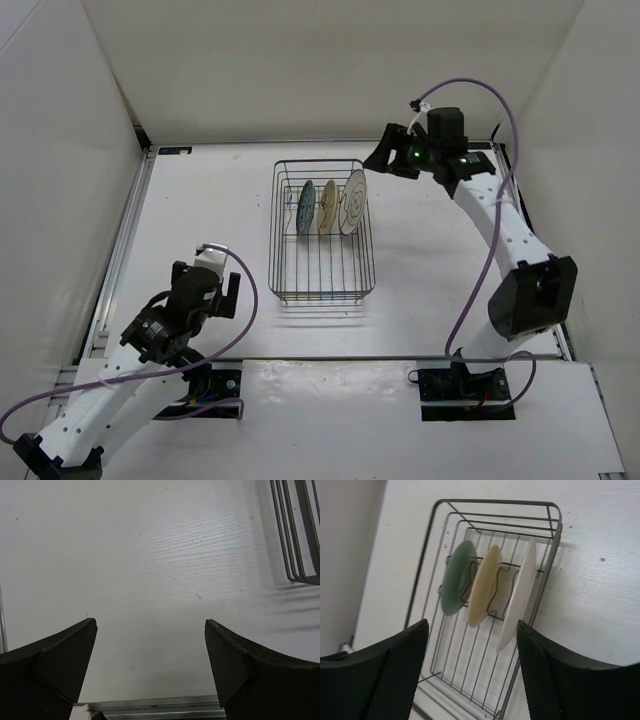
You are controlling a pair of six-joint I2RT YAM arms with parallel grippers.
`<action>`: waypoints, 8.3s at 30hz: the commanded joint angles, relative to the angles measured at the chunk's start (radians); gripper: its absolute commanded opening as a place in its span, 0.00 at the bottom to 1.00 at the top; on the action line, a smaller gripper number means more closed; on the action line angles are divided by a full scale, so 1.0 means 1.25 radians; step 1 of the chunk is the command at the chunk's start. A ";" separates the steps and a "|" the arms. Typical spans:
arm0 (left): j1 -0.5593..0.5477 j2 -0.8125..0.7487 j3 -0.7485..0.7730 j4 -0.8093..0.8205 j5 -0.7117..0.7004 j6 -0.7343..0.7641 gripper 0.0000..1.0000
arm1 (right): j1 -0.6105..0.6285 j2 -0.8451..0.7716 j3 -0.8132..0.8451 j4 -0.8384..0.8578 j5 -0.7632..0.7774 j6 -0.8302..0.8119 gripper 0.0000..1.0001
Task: Unload the plates from the dish rack
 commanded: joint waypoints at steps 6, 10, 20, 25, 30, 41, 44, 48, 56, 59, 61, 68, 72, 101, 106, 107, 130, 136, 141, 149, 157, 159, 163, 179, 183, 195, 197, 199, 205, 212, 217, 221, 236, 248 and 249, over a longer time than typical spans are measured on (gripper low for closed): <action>0.004 0.009 0.001 0.016 0.009 0.002 1.00 | 0.088 0.160 0.115 -0.100 0.257 -0.065 0.72; 0.002 0.004 -0.004 0.016 0.004 0.002 1.00 | 0.120 0.202 0.136 -0.113 0.329 -0.075 0.66; 0.002 0.004 -0.002 0.018 0.002 0.001 1.00 | 0.147 0.284 0.203 -0.157 0.393 -0.066 0.53; 0.004 0.005 -0.004 0.019 0.002 0.001 1.00 | 0.159 0.305 0.227 -0.173 0.439 -0.055 0.46; 0.004 0.007 -0.005 0.021 0.002 0.001 1.00 | 0.169 0.307 0.235 -0.169 0.483 -0.034 0.35; 0.004 0.010 -0.004 0.020 0.002 0.002 1.00 | 0.190 0.296 0.303 -0.183 0.560 0.004 0.28; 0.002 0.009 -0.005 0.022 0.000 0.002 1.00 | 0.196 0.289 0.320 -0.184 0.592 -0.008 0.27; 0.005 0.009 -0.006 0.022 0.001 0.003 1.00 | 0.207 0.255 0.321 -0.180 0.642 -0.034 0.25; 0.002 0.011 -0.006 0.024 0.002 0.003 1.00 | 0.223 0.175 0.278 -0.121 0.719 -0.087 0.25; 0.004 0.013 -0.006 0.025 0.002 0.003 1.00 | 0.224 0.148 0.277 -0.114 0.734 -0.102 0.25; 0.004 0.014 -0.005 0.025 0.001 0.003 1.00 | 0.224 0.128 0.275 -0.116 0.736 -0.105 0.24; 0.004 0.019 -0.005 0.022 0.002 0.004 1.00 | 0.226 0.062 0.210 -0.083 0.714 -0.114 0.14; 0.004 0.018 -0.004 0.022 0.004 0.003 1.00 | 0.224 0.076 0.197 -0.083 0.676 -0.119 0.47; 0.004 0.009 -0.006 0.021 0.006 0.002 1.00 | 0.305 0.372 0.288 -0.208 0.890 -0.137 0.27; 0.002 0.014 -0.006 0.021 0.006 0.002 1.00 | 0.313 0.378 0.291 -0.213 0.922 -0.136 0.17; 0.004 0.015 -0.006 0.021 0.007 0.002 1.00 | 0.316 0.376 0.294 -0.213 0.927 -0.135 0.17; 0.002 0.019 -0.007 0.021 0.010 0.003 1.00 | 0.381 0.296 0.445 -0.120 1.129 -0.327 0.00; 0.004 0.016 -0.005 0.014 0.012 0.001 1.00 | 0.400 0.118 0.278 -0.100 1.160 -0.404 0.00; 0.004 0.015 -0.005 0.011 0.010 -0.002 1.00 | 0.399 -0.128 0.108 -0.213 1.022 -0.271 0.00; 0.004 0.029 -0.001 0.009 0.011 -0.002 1.00 | 0.396 -0.592 -0.331 -0.163 0.432 -0.083 0.00; 0.002 0.038 0.000 0.009 0.009 -0.001 1.00 | 0.396 -0.849 -0.592 -0.132 0.158 0.120 0.00; 0.002 0.043 0.004 0.008 0.010 -0.001 1.00 | 0.399 -0.881 -0.643 -0.107 0.140 0.162 0.00; 0.004 0.043 0.000 0.008 0.000 0.001 1.00 | 0.400 -0.888 -0.803 -0.005 0.082 0.287 0.00; 0.002 0.063 0.002 0.010 0.005 -0.001 1.00 | 0.399 -0.846 -1.292 0.538 0.166 0.590 0.00; 0.002 0.064 0.002 0.008 0.006 -0.001 1.00 | 0.397 -0.793 -1.320 0.613 0.239 0.642 0.00; 0.002 0.063 0.004 0.007 0.011 -0.001 1.00 | 0.397 -0.606 -1.321 0.751 0.335 0.719 0.00; 0.004 0.062 0.004 0.008 0.011 0.001 1.00 | 0.397 -0.567 -1.309 0.761 0.344 0.721 0.00; 0.004 0.061 0.002 0.008 0.012 0.001 1.00 | 0.395 -0.532 -1.305 0.792 0.350 0.724 0.00; 0.004 0.059 0.002 0.007 0.012 0.001 1.00 | 0.397 -0.370 -1.260 0.945 0.310 0.755 0.00; 0.004 0.052 0.002 0.006 0.013 -0.002 1.00 | 0.400 -0.232 -1.223 1.070 0.175 0.729 0.00; 0.004 0.051 0.001 0.006 0.013 -0.002 1.00 | 0.400 -0.273 -1.230 1.011 0.145 0.659 0.00; 0.002 0.053 0.004 0.007 0.018 -0.002 1.00 | 0.405 -0.343 -1.170 0.767 0.129 0.565 0.00; 0.004 0.054 0.004 0.007 0.018 -0.001 1.00 | 0.406 -0.298 -1.068 0.611 0.137 0.446 0.00; 0.004 0.059 0.001 0.008 0.018 -0.002 1.00 | 0.402 -0.076 -1.108 0.893 0.119 0.605 0.00; 0.004 0.061 0.001 0.005 0.020 -0.001 1.00 | 0.402 -0.045 -1.107 0.934 0.116 0.622 0.00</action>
